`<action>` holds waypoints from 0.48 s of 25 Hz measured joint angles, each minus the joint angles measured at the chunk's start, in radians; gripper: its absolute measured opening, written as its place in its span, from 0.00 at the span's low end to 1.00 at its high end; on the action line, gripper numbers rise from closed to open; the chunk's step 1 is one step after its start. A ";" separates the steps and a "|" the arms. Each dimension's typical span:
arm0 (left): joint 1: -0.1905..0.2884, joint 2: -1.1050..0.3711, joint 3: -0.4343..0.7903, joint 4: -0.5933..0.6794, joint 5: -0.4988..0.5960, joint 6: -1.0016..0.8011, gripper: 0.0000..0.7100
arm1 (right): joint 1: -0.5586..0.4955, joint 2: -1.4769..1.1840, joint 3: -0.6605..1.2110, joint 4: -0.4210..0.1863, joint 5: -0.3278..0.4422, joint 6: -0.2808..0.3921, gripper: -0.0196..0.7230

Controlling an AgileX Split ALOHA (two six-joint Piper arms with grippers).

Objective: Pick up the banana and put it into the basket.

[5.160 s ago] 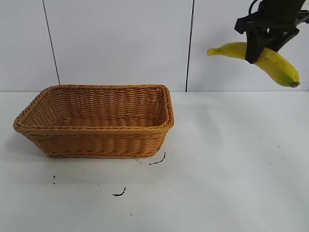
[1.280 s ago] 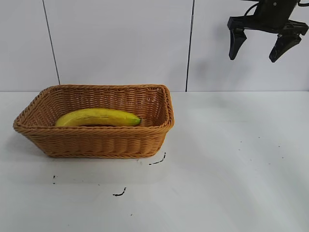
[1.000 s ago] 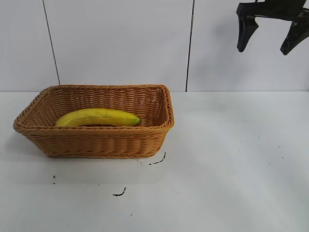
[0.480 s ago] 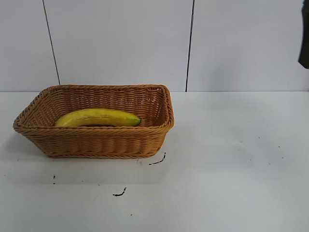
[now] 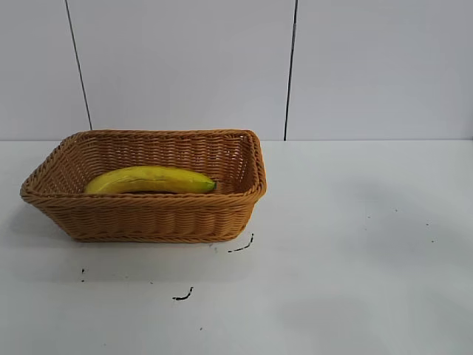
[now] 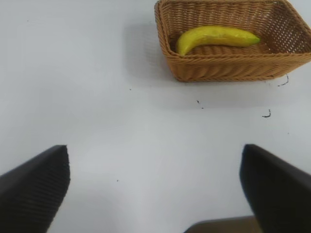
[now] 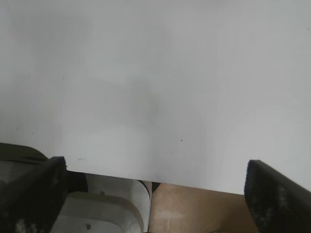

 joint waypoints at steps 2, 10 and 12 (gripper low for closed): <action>0.000 0.000 0.000 0.000 0.000 0.000 0.97 | 0.000 -0.098 0.027 -0.001 0.004 0.001 0.96; 0.000 0.000 0.000 0.000 0.000 0.000 0.97 | 0.000 -0.405 0.036 -0.001 -0.009 0.004 0.96; 0.000 0.000 0.000 0.000 0.000 0.000 0.97 | 0.000 -0.482 0.036 -0.001 -0.009 0.004 0.96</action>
